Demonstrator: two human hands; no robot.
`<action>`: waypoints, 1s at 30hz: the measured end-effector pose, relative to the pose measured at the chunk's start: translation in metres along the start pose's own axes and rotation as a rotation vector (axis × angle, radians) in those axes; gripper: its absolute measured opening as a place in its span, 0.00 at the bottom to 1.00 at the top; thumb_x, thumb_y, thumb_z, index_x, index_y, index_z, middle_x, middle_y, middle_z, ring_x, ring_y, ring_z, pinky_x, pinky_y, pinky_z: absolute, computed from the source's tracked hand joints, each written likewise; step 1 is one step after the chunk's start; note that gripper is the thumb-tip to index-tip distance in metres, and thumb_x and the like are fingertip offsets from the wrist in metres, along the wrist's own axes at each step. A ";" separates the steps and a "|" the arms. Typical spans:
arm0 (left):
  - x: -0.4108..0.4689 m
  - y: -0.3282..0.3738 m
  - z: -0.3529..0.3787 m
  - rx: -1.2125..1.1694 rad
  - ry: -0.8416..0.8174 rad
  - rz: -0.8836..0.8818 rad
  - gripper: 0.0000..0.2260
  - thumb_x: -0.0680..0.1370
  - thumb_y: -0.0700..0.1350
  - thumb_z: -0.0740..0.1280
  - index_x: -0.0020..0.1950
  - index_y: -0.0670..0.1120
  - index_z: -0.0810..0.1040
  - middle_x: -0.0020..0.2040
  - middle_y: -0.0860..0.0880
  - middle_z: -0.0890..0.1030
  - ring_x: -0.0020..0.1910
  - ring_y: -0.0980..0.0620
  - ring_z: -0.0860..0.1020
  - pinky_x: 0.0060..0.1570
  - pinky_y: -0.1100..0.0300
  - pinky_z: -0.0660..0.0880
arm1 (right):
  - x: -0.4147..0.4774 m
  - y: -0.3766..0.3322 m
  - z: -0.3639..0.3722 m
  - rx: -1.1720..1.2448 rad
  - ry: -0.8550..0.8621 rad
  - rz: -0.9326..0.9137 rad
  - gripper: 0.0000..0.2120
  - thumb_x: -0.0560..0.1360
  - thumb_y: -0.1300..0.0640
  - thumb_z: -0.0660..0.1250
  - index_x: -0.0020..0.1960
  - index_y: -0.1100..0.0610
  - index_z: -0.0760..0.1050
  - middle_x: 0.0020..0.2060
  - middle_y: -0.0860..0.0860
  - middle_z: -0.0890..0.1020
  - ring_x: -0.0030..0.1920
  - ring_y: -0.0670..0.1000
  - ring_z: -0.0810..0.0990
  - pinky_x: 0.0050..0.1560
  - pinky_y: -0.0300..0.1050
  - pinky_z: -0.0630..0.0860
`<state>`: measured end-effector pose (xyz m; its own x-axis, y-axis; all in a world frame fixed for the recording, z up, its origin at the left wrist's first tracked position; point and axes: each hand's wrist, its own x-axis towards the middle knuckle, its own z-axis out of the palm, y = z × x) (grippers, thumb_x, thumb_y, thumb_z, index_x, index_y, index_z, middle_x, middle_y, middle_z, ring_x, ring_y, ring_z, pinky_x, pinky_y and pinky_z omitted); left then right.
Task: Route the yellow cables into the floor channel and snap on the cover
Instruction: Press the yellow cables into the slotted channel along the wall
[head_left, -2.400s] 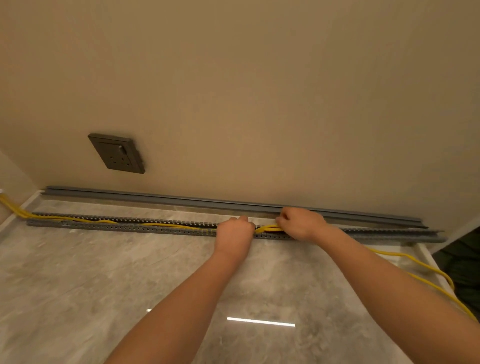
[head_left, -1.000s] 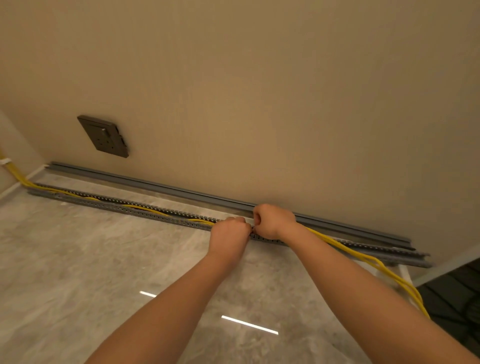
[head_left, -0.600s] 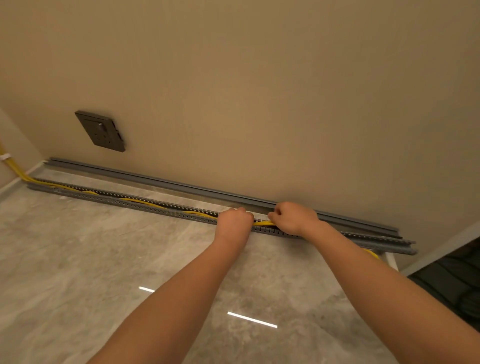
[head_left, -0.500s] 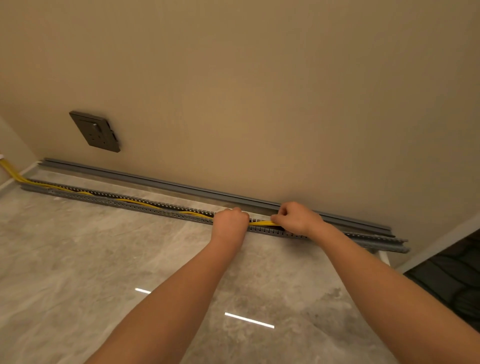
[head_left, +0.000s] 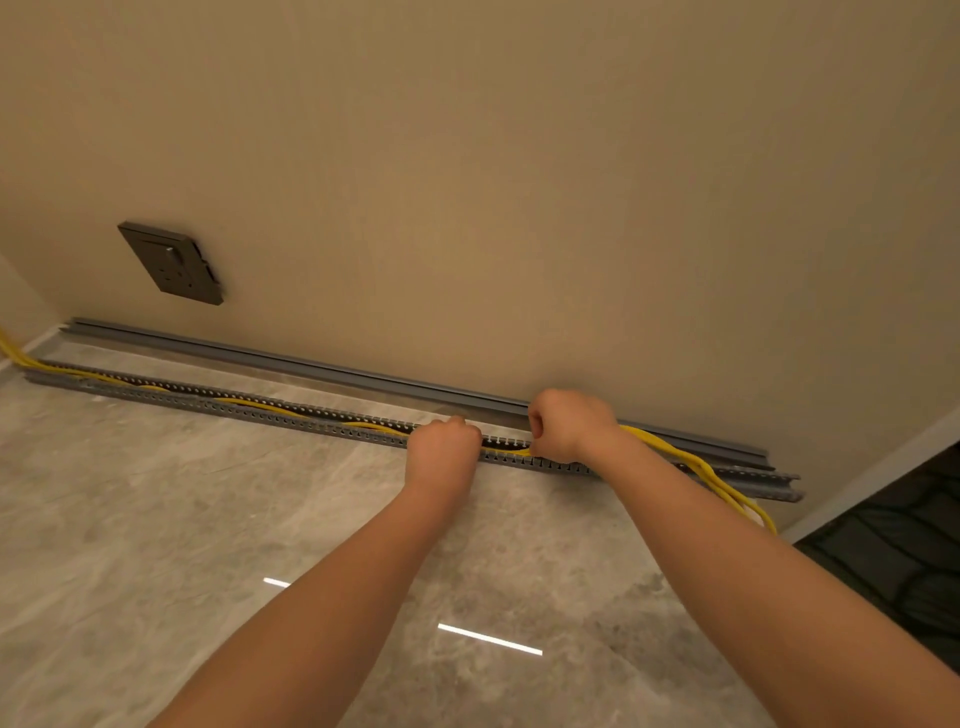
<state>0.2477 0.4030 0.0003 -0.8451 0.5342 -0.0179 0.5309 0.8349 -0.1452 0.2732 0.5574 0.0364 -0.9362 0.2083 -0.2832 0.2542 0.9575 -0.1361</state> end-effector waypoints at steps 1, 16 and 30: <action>0.000 -0.001 0.001 -0.002 -0.003 0.003 0.12 0.74 0.33 0.66 0.54 0.44 0.79 0.52 0.46 0.79 0.50 0.44 0.79 0.39 0.58 0.68 | 0.001 -0.002 0.000 -0.024 -0.008 -0.007 0.04 0.71 0.60 0.66 0.41 0.52 0.76 0.44 0.52 0.82 0.43 0.55 0.77 0.40 0.43 0.72; 0.001 0.034 0.010 -0.156 0.105 0.171 0.12 0.73 0.39 0.67 0.53 0.50 0.82 0.46 0.47 0.79 0.47 0.45 0.79 0.34 0.56 0.66 | 0.009 0.007 0.012 0.049 -0.038 0.022 0.07 0.71 0.57 0.65 0.35 0.52 0.71 0.41 0.51 0.79 0.42 0.55 0.75 0.39 0.43 0.69; 0.010 0.048 -0.010 -0.038 -0.052 0.126 0.10 0.74 0.35 0.67 0.53 0.46 0.80 0.51 0.46 0.79 0.50 0.44 0.80 0.39 0.56 0.70 | -0.022 0.058 0.015 0.217 0.037 0.159 0.15 0.75 0.42 0.62 0.39 0.53 0.71 0.34 0.50 0.78 0.38 0.53 0.76 0.37 0.44 0.68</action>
<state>0.2651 0.4495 0.0032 -0.7733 0.6284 -0.0849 0.6341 0.7666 -0.1011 0.3122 0.6056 0.0210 -0.8877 0.3631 -0.2830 0.4406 0.8482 -0.2939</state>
